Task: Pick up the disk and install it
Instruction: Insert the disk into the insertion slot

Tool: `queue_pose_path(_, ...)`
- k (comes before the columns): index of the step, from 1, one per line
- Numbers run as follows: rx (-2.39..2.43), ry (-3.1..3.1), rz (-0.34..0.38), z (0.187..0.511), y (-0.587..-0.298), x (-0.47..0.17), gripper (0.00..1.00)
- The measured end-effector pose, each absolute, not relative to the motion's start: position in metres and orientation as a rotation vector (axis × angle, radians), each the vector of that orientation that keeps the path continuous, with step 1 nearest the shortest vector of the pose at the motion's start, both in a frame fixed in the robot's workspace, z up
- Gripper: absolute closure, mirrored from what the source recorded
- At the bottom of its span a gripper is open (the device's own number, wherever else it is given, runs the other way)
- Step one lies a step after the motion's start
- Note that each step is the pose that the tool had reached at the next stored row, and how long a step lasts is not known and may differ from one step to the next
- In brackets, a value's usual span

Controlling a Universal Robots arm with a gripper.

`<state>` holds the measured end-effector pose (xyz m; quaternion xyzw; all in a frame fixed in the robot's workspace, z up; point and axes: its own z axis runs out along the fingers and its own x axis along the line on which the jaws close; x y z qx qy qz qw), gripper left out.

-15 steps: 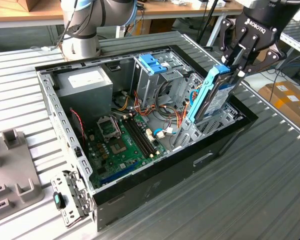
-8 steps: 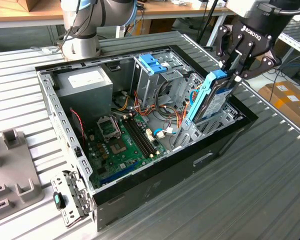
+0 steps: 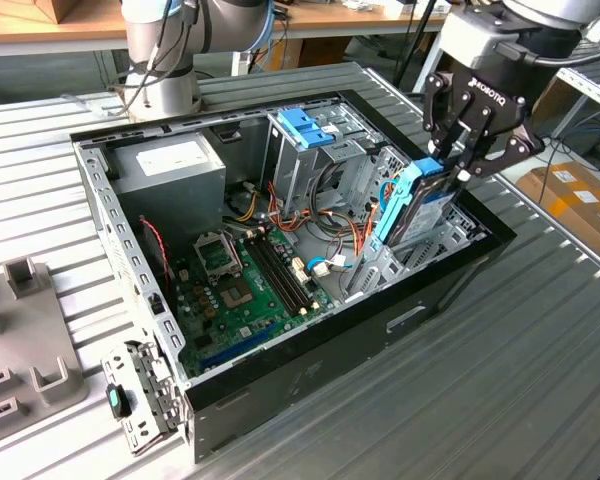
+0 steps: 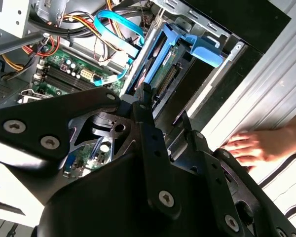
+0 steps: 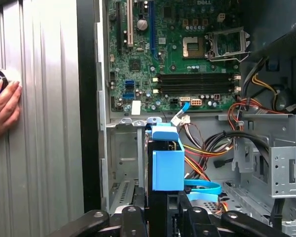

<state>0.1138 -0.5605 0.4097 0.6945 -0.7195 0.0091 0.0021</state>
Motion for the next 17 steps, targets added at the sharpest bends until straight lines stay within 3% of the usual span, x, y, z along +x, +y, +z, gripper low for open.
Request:
queue_pose_path(10, 2.179, -2.257, 0.028, 0.377, -0.561, 0.114, 0.65)
queue_pose_path(17, 2.179, -2.257, 0.028, 0.376, -0.561, 0.114, 0.65)
